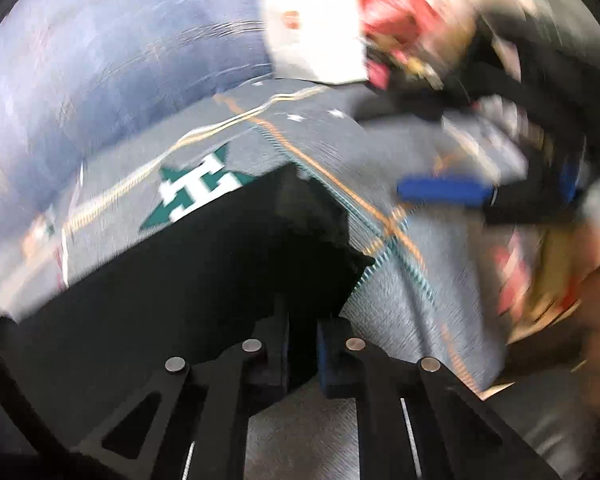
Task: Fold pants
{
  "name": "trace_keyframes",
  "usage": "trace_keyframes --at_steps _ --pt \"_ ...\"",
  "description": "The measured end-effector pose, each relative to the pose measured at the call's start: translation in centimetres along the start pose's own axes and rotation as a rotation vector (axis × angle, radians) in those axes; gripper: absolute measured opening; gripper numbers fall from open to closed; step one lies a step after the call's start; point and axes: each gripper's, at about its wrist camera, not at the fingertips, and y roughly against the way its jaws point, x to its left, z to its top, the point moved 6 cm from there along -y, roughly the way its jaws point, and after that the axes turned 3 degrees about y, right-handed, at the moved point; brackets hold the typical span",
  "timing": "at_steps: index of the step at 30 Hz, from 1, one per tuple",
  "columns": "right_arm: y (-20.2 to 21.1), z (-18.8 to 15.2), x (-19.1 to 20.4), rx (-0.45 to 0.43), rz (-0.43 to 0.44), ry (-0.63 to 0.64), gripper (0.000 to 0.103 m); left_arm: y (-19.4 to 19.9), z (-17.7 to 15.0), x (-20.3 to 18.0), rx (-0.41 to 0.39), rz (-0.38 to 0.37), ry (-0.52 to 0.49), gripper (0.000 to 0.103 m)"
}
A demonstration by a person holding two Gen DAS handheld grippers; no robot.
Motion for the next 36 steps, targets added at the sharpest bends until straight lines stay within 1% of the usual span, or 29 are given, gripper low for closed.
trace_keyframes --at_steps 2,5,6,7,8,9,11,13,14,15,16,17,18,20,21,22,23,25,29,30,33,35,36 --pt "-1.0 -0.2 0.4 0.044 0.025 0.007 0.066 0.7 0.0 1.0 -0.012 -0.016 0.044 0.010" --pt "-3.1 -0.9 1.2 0.116 0.045 0.015 0.066 1.1 -0.4 1.8 0.004 -0.073 0.117 0.010" --pt "-3.7 -1.2 1.3 0.135 0.043 0.013 0.066 1.2 -0.5 1.8 0.005 -0.079 0.128 0.009" --pt "-4.5 -1.6 1.2 0.163 0.020 0.014 0.066 1.3 -0.5 1.7 0.002 -0.079 0.131 0.009" --pt "-5.0 -1.9 1.1 0.179 -0.013 0.014 0.066 1.5 -0.7 1.6 -0.002 -0.080 0.133 0.009" --pt "-5.4 -2.0 0.9 0.187 -0.025 0.008 0.066 1.7 -0.7 1.4 -0.004 -0.082 0.132 0.009" --pt "-5.8 -2.0 1.0 0.192 0.010 -0.010 0.066 2.0 -0.7 1.1 -0.011 -0.082 0.127 0.009" --pt "-6.3 -2.2 1.0 0.197 0.020 -0.025 0.065 2.0 -0.5 1.1 -0.013 -0.080 0.121 0.009" --pt "-6.5 -2.3 1.2 0.199 0.009 -0.016 0.061 2.1 -0.6 1.1 -0.011 -0.082 0.122 0.009" --pt "-6.7 -2.4 1.5 0.199 -0.021 0.010 0.033 2.4 -0.5 1.2 -0.011 -0.092 0.129 0.009" --pt "-6.5 -2.4 1.8 0.187 -0.034 0.020 0.020 2.7 -0.5 1.3 -0.017 -0.097 0.134 0.009" --pt "-6.2 -2.4 2.3 0.170 -0.036 0.037 0.020 3.3 -0.4 1.4 -0.028 -0.100 0.139 0.009" --pt "-5.8 -2.4 3.0 0.154 -0.015 0.055 0.020 4.0 -0.4 1.7 -0.045 -0.106 0.146 0.009" --pt "-5.0 -2.4 5.4 0.117 0.062 0.117 0.020 5.7 -0.3 2.5 -0.078 -0.119 0.162 0.009" --pt "-4.7 -2.5 6.4 0.107 0.085 0.148 0.020 6.8 -0.2 3.1 -0.098 -0.120 0.172 0.009" --pt "-4.7 -2.9 8.2 0.097 0.119 0.198 0.020 7.7 -0.2 3.7 -0.114 -0.118 0.181 0.009" --pt "-4.9 -3.5 9.9 0.095 0.150 0.239 0.020 9.0 -0.4 4.7 -0.133 -0.115 0.199 0.009" --pt "-5.6 -4.4 12.5 0.100 0.196 0.280 0.020 11.0 -1.0 6.8 -0.166 -0.109 0.234 0.009" --pt "-8.3 -7.1 18.2 0.141 0.277 0.366 0.020 14.3 -2.6 11.6 -0.215 -0.091 0.321 0.009" --pt "-8.7 -7.7 19.0 0.151 0.281 0.383 0.020 15.0 -3.3 13.0 -0.221 -0.081 0.338 0.009" --pt "-11.9 -10.8 22.7 0.208 0.272 0.470 0.018 15.8 -5.3 16.6 -0.218 -0.050 0.394 0.009" --pt "-14.2 -12.1 24.1 0.228 0.253 0.499 0.018 15.2 -7.0 19.2 -0.201 -0.055 0.459 0.010" --pt "-16.0 -12.8 24.3 0.251 0.241 0.502 0.017 14.5 -7.9 20.6 -0.179 -0.065 0.510 0.010"
